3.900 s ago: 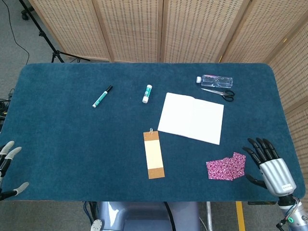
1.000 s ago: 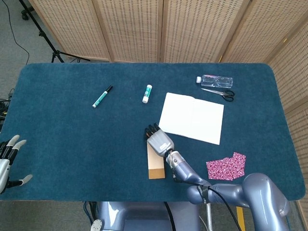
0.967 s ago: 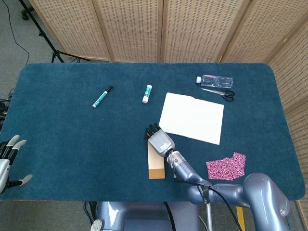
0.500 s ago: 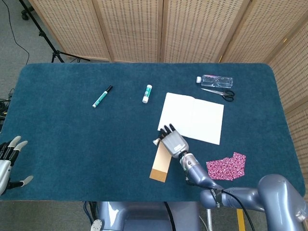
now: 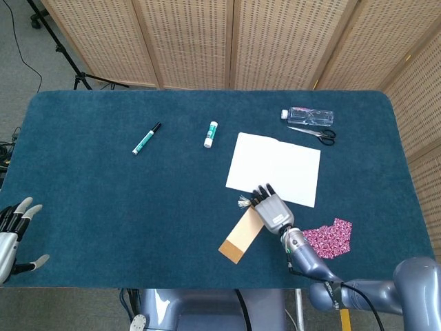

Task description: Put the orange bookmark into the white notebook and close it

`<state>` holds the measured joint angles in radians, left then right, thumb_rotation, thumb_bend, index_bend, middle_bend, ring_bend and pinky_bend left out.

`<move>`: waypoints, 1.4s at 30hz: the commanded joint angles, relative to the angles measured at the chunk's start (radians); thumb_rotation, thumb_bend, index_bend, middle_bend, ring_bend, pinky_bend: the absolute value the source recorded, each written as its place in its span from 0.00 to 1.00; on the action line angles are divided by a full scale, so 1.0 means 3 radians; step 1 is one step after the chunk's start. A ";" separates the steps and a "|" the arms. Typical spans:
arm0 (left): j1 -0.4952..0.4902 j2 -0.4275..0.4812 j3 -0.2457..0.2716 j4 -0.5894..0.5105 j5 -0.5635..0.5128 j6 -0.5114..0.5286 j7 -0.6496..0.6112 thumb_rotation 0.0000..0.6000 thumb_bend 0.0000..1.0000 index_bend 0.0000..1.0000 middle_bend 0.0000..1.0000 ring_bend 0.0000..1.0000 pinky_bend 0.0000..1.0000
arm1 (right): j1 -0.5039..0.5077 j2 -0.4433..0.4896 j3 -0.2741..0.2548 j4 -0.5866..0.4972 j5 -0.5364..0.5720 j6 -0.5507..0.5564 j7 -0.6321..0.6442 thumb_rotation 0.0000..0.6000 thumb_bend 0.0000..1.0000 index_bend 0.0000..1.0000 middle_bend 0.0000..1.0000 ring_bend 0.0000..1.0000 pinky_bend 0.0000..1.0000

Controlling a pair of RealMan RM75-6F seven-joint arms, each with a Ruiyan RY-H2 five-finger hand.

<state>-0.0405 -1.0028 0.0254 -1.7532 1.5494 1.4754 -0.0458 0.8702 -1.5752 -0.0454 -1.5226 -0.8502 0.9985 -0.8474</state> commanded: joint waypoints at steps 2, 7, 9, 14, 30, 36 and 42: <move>-0.0002 -0.0003 0.0005 0.0000 0.0006 -0.0005 0.0008 1.00 0.00 0.00 0.00 0.00 0.00 | -0.0066 0.0082 -0.0056 -0.0077 0.0004 0.0023 0.0008 1.00 1.00 0.18 0.11 0.00 0.08; -0.0002 -0.0009 0.0010 -0.0006 0.0008 -0.0010 0.0027 1.00 0.00 0.00 0.00 0.00 0.00 | -0.0131 0.0177 -0.0119 -0.0173 -0.0067 0.0095 -0.0019 1.00 1.00 0.18 0.11 0.00 0.08; -0.0002 -0.0012 0.0013 -0.0008 0.0011 -0.0012 0.0035 1.00 0.00 0.00 0.00 0.00 0.00 | -0.0157 0.0212 -0.0138 -0.0211 -0.0078 0.0126 -0.0029 1.00 1.00 0.18 0.11 0.00 0.08; -0.0001 -0.0018 0.0018 -0.0013 0.0021 -0.0011 0.0056 1.00 0.00 0.00 0.00 0.00 0.00 | -0.0228 0.0312 -0.0206 -0.0321 -0.0056 0.0192 -0.0089 1.00 1.00 0.18 0.10 0.00 0.08; 0.0001 -0.0030 0.0025 -0.0020 0.0021 -0.0013 0.0090 1.00 0.00 0.00 0.00 0.00 0.00 | -0.0354 0.0433 -0.0226 -0.0520 -0.0616 0.0223 0.0204 1.00 1.00 0.18 0.05 0.00 0.08; 0.0002 -0.0026 0.0023 -0.0017 0.0022 -0.0007 0.0079 1.00 0.00 0.00 0.00 0.00 0.00 | -0.0376 0.0492 -0.0137 -0.0511 -0.0991 0.0243 0.0560 1.00 0.26 0.15 0.00 0.00 0.08; -0.0002 -0.0020 0.0029 -0.0015 0.0030 -0.0016 0.0074 1.00 0.00 0.00 0.00 0.00 0.00 | -0.0308 0.0764 -0.0105 -0.0650 -0.1332 0.0010 0.1074 1.00 0.00 0.09 0.00 0.00 0.05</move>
<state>-0.0410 -1.0087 0.0342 -1.7576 1.5585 1.4705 -0.0236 0.7669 -1.3861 -0.0841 -1.6953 -1.2053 1.0374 -0.5828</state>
